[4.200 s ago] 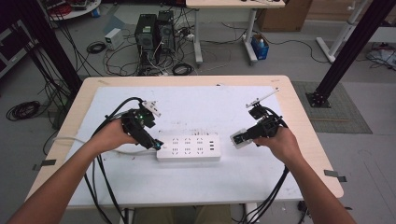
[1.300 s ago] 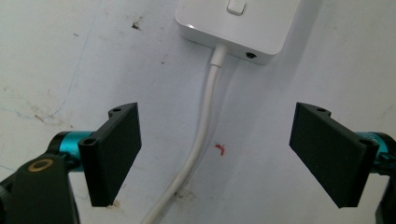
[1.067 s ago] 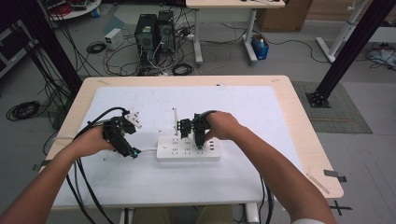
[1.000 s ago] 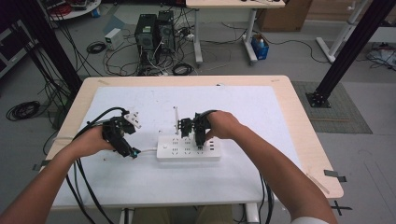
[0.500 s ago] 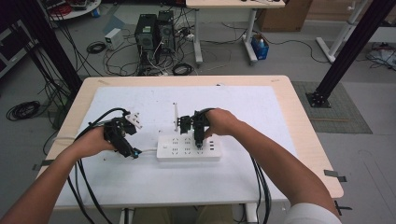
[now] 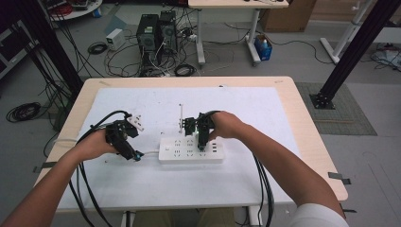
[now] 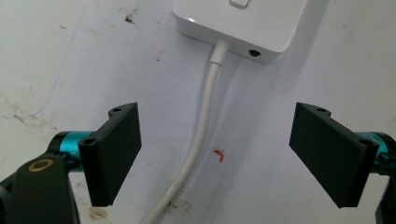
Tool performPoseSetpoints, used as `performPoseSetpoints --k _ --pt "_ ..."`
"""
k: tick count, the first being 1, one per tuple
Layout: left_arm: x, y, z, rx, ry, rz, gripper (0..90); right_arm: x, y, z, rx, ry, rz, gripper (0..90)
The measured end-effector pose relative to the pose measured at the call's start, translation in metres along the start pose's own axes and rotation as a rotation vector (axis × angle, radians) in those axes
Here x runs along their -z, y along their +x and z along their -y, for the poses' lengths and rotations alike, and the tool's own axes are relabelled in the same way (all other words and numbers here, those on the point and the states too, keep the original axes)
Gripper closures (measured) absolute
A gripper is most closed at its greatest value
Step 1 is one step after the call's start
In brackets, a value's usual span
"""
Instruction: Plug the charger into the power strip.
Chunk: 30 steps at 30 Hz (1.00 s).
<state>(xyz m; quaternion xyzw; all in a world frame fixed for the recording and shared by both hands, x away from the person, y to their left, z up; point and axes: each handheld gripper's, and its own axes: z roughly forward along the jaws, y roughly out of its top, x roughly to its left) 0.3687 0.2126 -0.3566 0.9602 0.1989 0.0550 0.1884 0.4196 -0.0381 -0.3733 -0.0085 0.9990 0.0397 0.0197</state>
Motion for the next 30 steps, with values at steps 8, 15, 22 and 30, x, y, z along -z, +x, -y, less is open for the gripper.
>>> performPoseSetpoints --k 8,15,22,30 --pt "0.002 0.005 0.0 0.032 -0.032 -0.021 16.8 0.011 0.003 0.017 -0.115 -0.165 0.01 38.3" --pt "0.004 0.008 0.0 0.058 -0.055 -0.027 16.8 0.03 -0.007 0.04 -0.262 -0.289 -0.013 22.2" --pt "0.009 0.008 -0.001 0.046 -0.053 -0.038 16.9 0.04 -0.007 0.038 -0.311 -0.357 0.01 10.5" --pt "0.016 0.008 -0.002 0.064 -0.067 -0.05 16.8 0.045 -0.011 0.035 -0.329 -0.36 0.057 0.7"
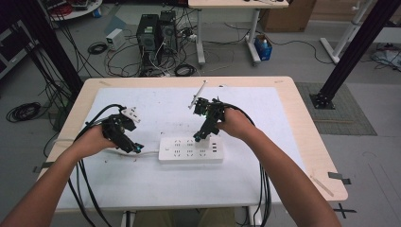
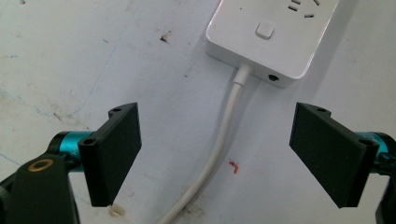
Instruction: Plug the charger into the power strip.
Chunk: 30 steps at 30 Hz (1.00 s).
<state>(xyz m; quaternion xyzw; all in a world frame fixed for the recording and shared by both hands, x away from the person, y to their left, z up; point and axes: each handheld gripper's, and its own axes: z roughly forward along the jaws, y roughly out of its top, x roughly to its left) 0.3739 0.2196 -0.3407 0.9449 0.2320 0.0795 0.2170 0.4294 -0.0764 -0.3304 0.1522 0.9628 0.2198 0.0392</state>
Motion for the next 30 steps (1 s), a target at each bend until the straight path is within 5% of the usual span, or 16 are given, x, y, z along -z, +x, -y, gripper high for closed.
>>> performPoseSetpoints --k 11,21,30 --pt "0.013 0.008 0.0 0.037 0.023 0.01 16.8 0.032 0.002 0.007 -0.05 -0.037 0.041 0.7" --pt "0.021 0.005 0.006 0.051 0.041 0.011 16.8 0.084 -0.001 0.058 -0.118 -0.069 0.104 0.8" --pt "0.023 0.004 0.015 0.06 0.053 -0.001 16.8 0.111 0.005 0.1 -0.173 -0.025 0.202 0.9"
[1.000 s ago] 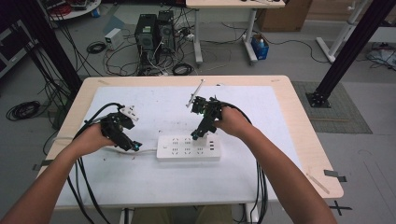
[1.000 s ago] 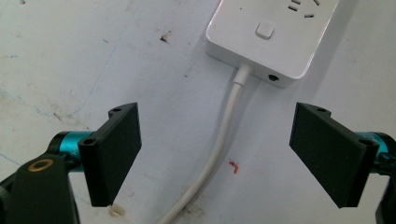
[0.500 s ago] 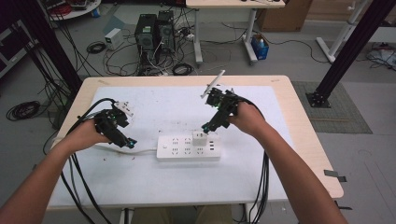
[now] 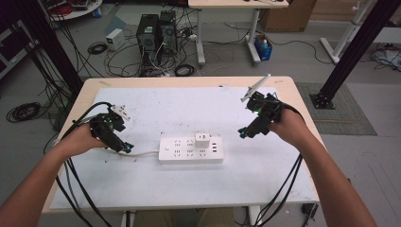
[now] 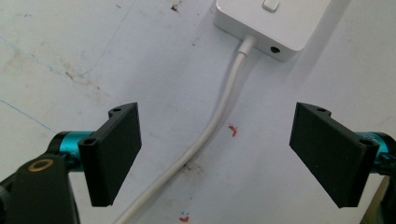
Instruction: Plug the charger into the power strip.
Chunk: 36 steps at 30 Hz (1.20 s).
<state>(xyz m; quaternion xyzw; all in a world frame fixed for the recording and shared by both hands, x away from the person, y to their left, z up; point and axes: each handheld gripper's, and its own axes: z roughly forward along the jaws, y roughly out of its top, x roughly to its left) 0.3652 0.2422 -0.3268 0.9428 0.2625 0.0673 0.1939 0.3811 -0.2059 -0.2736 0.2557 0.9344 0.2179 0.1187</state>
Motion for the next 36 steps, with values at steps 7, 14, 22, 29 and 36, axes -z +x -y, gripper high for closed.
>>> performPoseSetpoints --k 7,14,22,29,36 --pt "0.005 -0.006 0.006 0.016 -0.034 -0.015 16.8 0.014 -0.003 0.035 -0.072 0.032 0.053 0.9" --pt "0.004 -0.009 0.009 0.023 -0.04 -0.022 16.8 0.016 0.0 0.059 -0.114 0.049 0.055 0.9" --pt "0.002 -0.009 0.013 0.033 -0.056 -0.034 16.8 0.005 0.002 0.065 -0.111 0.046 0.023 0.9" --pt "-0.001 -0.01 0.015 0.039 -0.056 -0.035 16.8 -0.002 0.002 0.065 -0.11 0.059 0.013 0.9" --pt "-0.003 -0.011 0.015 0.044 -0.06 -0.04 16.8 -0.005 0.003 0.067 -0.113 0.066 0.008 0.9"
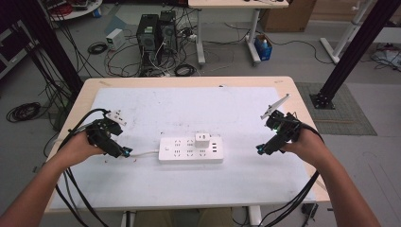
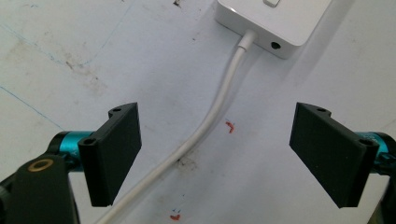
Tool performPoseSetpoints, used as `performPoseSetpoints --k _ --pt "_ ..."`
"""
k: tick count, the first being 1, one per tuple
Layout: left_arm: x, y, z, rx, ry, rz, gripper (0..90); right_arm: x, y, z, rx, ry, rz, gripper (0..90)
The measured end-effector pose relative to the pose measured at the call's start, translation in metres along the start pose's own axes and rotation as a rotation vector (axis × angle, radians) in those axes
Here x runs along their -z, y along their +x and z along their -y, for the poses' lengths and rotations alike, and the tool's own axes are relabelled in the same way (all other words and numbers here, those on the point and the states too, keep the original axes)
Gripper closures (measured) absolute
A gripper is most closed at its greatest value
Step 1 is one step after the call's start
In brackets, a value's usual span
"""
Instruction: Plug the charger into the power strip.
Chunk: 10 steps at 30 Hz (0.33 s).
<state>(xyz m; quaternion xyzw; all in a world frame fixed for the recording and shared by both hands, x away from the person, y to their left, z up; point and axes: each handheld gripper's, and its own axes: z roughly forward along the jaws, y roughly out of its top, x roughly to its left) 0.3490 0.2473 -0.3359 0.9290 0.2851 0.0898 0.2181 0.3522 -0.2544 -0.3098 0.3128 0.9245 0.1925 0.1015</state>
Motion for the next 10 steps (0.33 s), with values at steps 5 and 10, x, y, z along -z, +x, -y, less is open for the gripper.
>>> performPoseSetpoints --k 5,10 --pt "-0.0006 -0.0003 0.0004 -0.001 0.003 -0.002 16.8 -0.0021 0.0016 0.0015 -0.009 0.006 0.002 0.9" --pt "0.0003 0.0007 0.0006 0.004 -0.006 -0.012 16.9 -0.0033 0.0018 0.0036 -0.01 -0.002 0.006 0.9"
